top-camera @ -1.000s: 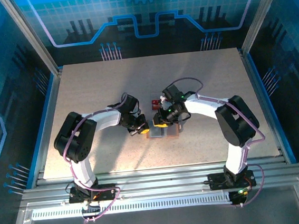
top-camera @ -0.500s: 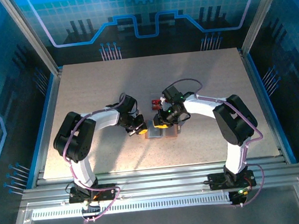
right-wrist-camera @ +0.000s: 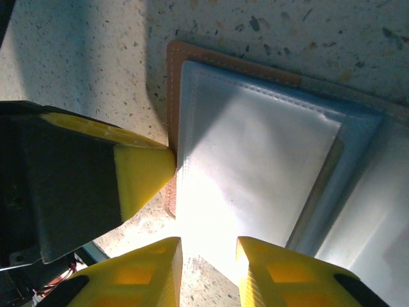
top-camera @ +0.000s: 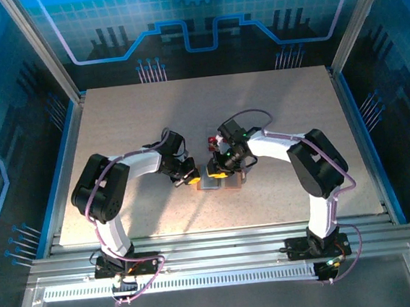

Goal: Take the credit cards out of the card holder

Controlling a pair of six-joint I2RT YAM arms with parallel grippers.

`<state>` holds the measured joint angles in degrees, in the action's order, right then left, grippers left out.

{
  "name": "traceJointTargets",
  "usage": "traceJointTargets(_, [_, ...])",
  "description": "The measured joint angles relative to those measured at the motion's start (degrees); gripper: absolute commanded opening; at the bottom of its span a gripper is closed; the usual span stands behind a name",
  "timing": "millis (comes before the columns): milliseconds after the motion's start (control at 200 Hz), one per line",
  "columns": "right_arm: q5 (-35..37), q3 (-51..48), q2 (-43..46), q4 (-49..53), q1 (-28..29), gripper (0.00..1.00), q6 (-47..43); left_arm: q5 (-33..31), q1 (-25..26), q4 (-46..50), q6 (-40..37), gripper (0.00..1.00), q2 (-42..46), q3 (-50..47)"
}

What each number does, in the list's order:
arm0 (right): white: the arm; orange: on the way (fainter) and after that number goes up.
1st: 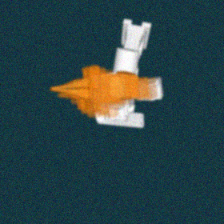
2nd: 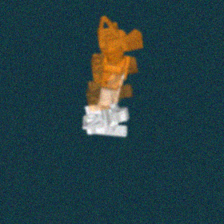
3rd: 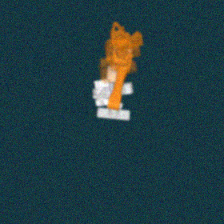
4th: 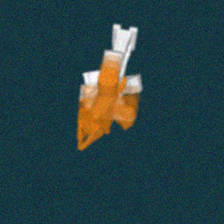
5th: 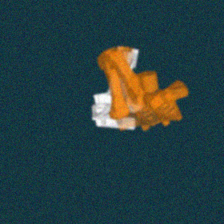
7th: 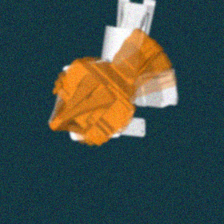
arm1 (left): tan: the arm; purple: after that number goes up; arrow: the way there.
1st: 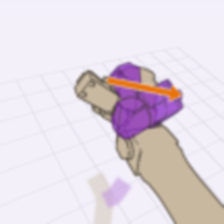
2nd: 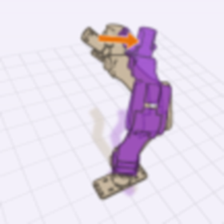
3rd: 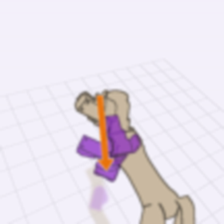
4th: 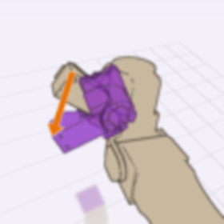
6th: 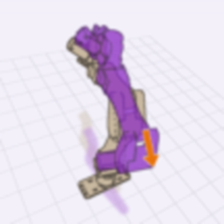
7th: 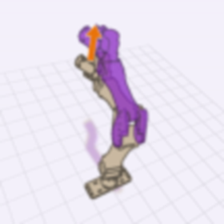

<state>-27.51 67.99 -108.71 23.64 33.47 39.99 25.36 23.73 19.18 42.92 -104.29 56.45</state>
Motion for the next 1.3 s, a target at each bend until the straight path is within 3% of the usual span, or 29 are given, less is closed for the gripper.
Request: traceJointTargets(1301, [-0.28,-2.99,-0.15,-1.77,-0.92,0.33,0.31,0.44,-0.26,-0.92,0.20,0.05,0.87,-1.44])
